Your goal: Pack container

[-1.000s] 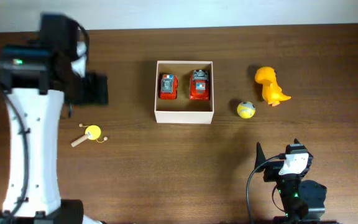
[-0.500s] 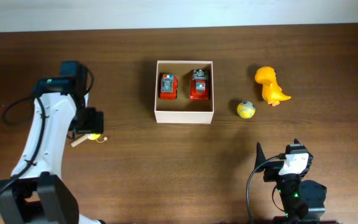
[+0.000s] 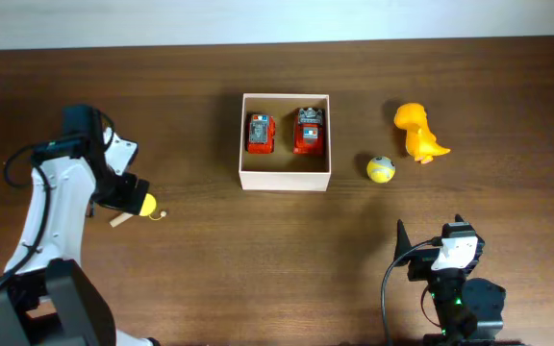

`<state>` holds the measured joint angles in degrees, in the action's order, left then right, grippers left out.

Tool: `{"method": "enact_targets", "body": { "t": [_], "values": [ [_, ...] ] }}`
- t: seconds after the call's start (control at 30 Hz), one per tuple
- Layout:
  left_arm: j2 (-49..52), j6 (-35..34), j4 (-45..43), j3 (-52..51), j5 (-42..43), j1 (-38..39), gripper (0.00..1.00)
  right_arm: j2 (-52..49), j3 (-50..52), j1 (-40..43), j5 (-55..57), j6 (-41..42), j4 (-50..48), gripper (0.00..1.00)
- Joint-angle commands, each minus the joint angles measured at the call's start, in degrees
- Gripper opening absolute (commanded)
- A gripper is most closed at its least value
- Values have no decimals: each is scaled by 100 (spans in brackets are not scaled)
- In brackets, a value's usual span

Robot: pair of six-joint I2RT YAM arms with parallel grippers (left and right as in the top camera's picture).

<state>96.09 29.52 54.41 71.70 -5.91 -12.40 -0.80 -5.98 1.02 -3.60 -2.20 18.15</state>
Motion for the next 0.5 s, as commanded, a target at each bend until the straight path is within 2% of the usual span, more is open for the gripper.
{"method": "enact_targets", "body": {
  "t": [0.0, 0.13, 0.47],
  "values": [
    [-44, 1163, -251, -308, 623, -116, 99, 59, 42, -26, -50, -39, 4, 99],
    [-44, 1521, -804, -654, 621, -116, 99, 59, 42, -26, -50, -37, 4, 98],
    [-42, 1521, -2092, -1517, 546, -118, 99, 59, 42, -26, -50, -37, 2, 99]
  ]
}}
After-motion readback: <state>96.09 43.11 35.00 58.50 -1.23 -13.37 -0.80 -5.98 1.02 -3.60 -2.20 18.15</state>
